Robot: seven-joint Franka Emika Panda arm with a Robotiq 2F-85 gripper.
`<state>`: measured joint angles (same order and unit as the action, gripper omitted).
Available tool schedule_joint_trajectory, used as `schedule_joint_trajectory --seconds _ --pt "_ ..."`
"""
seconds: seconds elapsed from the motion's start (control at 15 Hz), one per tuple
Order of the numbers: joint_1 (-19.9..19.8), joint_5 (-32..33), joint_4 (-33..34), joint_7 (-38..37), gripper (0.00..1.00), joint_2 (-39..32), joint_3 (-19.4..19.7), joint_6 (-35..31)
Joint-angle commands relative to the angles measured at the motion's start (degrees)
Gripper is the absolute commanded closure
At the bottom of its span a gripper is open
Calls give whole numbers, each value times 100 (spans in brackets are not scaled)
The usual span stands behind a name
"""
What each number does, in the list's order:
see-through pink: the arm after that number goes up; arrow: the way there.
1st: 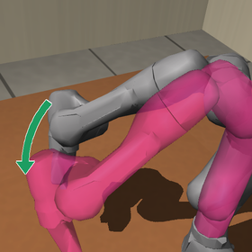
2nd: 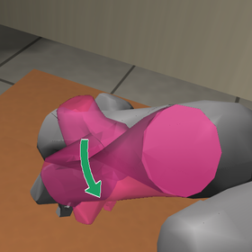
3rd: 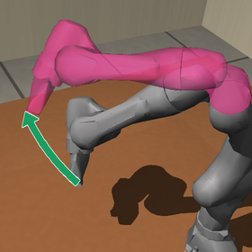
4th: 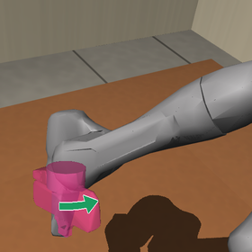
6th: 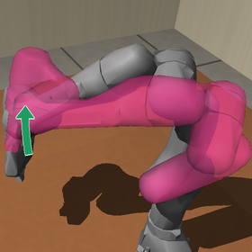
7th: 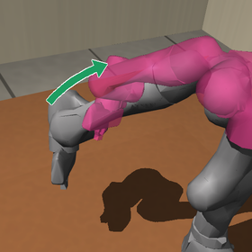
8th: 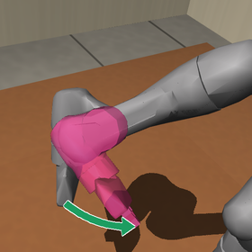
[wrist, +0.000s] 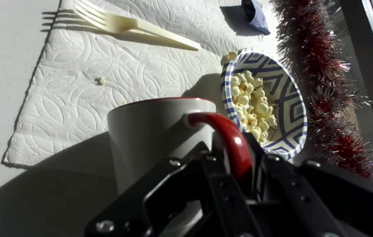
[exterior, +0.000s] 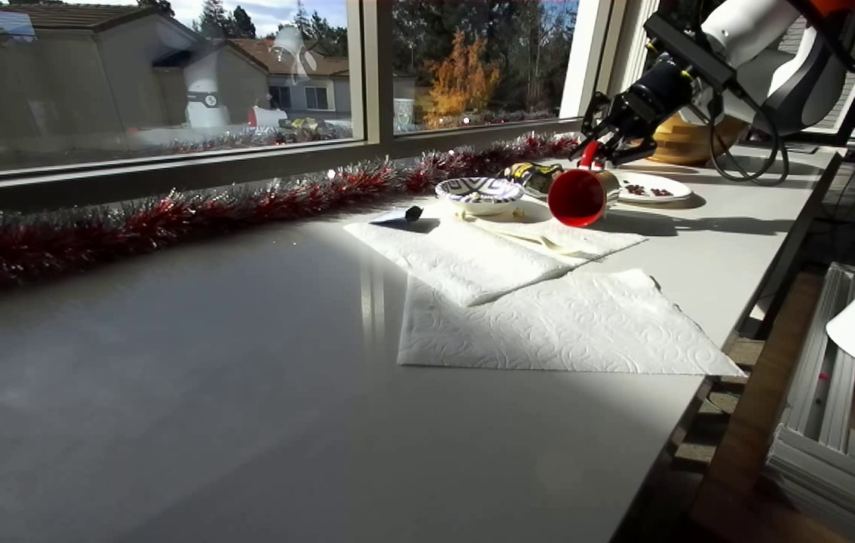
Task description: Pour out the beans from the cup
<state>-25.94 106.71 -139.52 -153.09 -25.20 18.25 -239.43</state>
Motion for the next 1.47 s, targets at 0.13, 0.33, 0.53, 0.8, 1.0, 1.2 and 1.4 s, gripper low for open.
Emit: schedule_joint_trajectory --seconds 0.13,0.33,0.53,0.8,1.0,1.2,1.4 --pt "149 -72 -208 219 34 340 196 288" --pt "195 -42 -304 236 12 528 269 483" --pt "247 19 -436 212 0 720 356 767" --pt "301 119 -618 158 0 912 449 1134" --pt "344 221 -757 72 0 1025 521 1421" --pt "394 384 -883 -30 0 1105 612 1728" --pt "408 599 -943 -120 0 1146 683 1968"
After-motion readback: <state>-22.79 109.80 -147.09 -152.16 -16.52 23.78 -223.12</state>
